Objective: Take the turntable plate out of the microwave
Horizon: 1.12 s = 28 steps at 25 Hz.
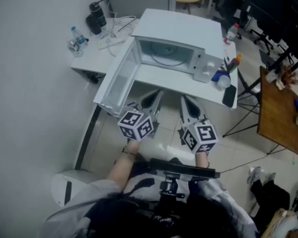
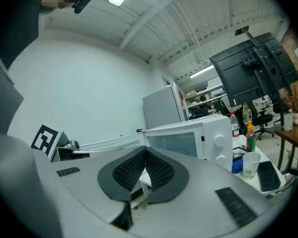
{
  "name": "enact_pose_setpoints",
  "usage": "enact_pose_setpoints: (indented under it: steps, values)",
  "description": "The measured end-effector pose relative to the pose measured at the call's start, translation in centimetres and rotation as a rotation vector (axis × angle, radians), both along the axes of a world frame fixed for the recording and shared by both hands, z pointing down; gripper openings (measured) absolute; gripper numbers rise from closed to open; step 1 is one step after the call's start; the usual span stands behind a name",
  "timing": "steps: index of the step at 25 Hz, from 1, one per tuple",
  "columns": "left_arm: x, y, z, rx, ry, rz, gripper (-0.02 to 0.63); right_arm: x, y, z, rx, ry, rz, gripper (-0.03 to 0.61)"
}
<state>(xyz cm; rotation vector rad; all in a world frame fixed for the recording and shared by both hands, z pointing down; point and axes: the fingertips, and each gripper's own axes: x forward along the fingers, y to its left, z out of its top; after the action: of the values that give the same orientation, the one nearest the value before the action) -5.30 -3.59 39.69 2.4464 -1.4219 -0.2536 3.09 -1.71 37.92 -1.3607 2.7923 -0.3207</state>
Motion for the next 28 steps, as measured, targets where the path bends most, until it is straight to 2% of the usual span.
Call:
enact_pose_setpoints:
  steps: [9, 15, 22, 28]
  values:
    - [4.5, 3.3, 2.1, -0.031, -0.043, -0.035, 0.009, 2.8, 1.2, 1.9, -0.040, -0.031, -0.074, 0.009]
    - [4.6, 3.6, 2.6, -0.063, -0.041, -0.061, 0.009, 2.5, 1.6, 3.0, -0.078, -0.058, -0.117, 0.009]
    - [3.9, 0.2, 4.4, -0.104, -0.040, -0.066, 0.009, 2.7, -0.6, 4.8, -0.117, -0.053, -0.103, 0.009]
    - [1.6, -6.6, 7.3, -0.176, -0.018, -0.109, 0.009, 2.4, -5.1, 5.8, -0.136, -0.015, -0.081, 0.009]
